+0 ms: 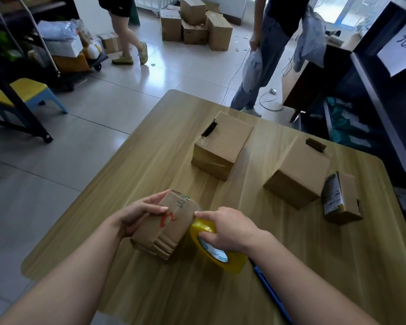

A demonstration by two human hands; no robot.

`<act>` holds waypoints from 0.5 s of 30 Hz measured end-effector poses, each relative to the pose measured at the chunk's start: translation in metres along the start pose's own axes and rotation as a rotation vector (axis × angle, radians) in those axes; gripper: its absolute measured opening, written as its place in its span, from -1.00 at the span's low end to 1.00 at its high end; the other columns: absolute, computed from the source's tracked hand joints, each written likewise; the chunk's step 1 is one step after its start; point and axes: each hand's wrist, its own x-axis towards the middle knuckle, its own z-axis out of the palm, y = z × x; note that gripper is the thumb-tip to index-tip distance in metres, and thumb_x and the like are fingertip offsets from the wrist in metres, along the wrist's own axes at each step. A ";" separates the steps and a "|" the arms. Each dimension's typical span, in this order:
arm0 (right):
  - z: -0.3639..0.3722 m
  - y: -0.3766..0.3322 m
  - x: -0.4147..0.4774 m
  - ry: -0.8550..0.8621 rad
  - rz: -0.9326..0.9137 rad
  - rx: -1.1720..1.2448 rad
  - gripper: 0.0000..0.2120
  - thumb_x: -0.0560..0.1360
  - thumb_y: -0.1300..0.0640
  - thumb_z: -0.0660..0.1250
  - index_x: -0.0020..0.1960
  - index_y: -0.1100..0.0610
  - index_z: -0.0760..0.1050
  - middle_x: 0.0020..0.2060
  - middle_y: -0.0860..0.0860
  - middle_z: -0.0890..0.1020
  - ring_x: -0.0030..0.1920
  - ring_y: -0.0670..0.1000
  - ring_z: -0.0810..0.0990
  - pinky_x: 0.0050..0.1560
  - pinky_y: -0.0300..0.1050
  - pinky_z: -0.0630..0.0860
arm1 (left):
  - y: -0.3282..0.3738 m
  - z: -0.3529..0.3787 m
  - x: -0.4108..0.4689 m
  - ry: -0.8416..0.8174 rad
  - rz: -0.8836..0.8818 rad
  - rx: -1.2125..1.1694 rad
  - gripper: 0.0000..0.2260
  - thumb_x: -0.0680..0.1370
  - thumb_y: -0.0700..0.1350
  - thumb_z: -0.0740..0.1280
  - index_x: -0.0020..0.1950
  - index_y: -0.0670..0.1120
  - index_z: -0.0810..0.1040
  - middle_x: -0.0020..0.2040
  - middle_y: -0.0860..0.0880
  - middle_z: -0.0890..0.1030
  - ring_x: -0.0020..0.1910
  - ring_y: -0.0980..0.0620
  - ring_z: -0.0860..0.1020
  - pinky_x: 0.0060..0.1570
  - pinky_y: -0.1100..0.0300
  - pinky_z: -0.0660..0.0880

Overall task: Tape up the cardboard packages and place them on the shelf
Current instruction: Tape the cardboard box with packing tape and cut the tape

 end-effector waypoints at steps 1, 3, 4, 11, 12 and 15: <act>0.001 -0.002 0.002 0.006 -0.003 0.004 -0.45 0.57 -0.21 0.23 0.52 -0.22 0.19 0.24 0.04 0.51 0.20 0.09 0.50 0.17 0.00 0.53 | 0.002 -0.003 -0.001 0.019 -0.005 0.009 0.00 0.00 -0.09 0.71 0.41 0.10 0.41 0.27 -0.20 0.56 0.15 -0.27 0.59 -0.10 -0.09 0.62; 0.001 -0.005 0.004 0.016 -0.013 0.016 -0.45 0.57 -0.20 0.23 0.52 -0.21 0.19 0.25 0.03 0.51 0.20 0.08 0.51 0.17 -0.02 0.53 | 0.008 -0.008 -0.003 0.056 0.003 0.032 -0.04 0.02 -0.10 0.71 0.39 0.08 0.43 0.28 -0.15 0.57 0.18 -0.21 0.58 0.00 -0.11 0.61; 0.001 -0.006 0.005 0.019 -0.015 0.019 -0.45 0.57 -0.20 0.23 0.52 -0.20 0.20 0.26 0.03 0.51 0.20 0.08 0.50 0.16 -0.03 0.54 | 0.012 -0.006 -0.006 0.080 0.022 0.083 -0.11 0.08 -0.12 0.69 0.37 0.09 0.45 0.31 -0.11 0.54 0.24 -0.18 0.55 0.10 -0.12 0.57; 0.003 -0.007 0.003 0.042 -0.021 0.043 -0.45 0.56 -0.20 0.25 0.51 -0.18 0.23 0.28 0.02 0.52 0.22 0.08 0.51 0.18 -0.02 0.54 | 0.023 0.058 -0.013 0.394 0.065 1.213 -0.15 0.37 0.19 0.49 0.54 0.22 0.10 0.59 0.02 -0.10 0.55 -0.10 -0.08 0.44 -0.21 0.03; 0.003 -0.007 0.002 0.039 -0.026 0.042 -0.45 0.56 -0.20 0.25 0.52 -0.17 0.23 0.29 0.02 0.52 0.23 0.08 0.50 0.19 -0.02 0.53 | 0.017 0.066 -0.012 0.383 0.040 1.356 -0.03 0.32 0.27 0.48 0.56 0.21 -0.03 0.58 0.01 -0.22 0.55 -0.10 -0.17 0.46 -0.21 -0.11; 0.001 -0.006 0.001 0.030 -0.036 0.044 -0.41 0.54 -0.19 0.28 0.52 -0.17 0.21 0.28 0.03 0.51 0.24 0.08 0.50 0.19 -0.02 0.52 | 0.005 0.075 -0.005 0.438 0.014 1.486 0.10 0.27 0.30 0.49 0.55 0.22 -0.22 0.56 -0.03 -0.32 0.55 -0.14 -0.16 0.47 -0.18 -0.06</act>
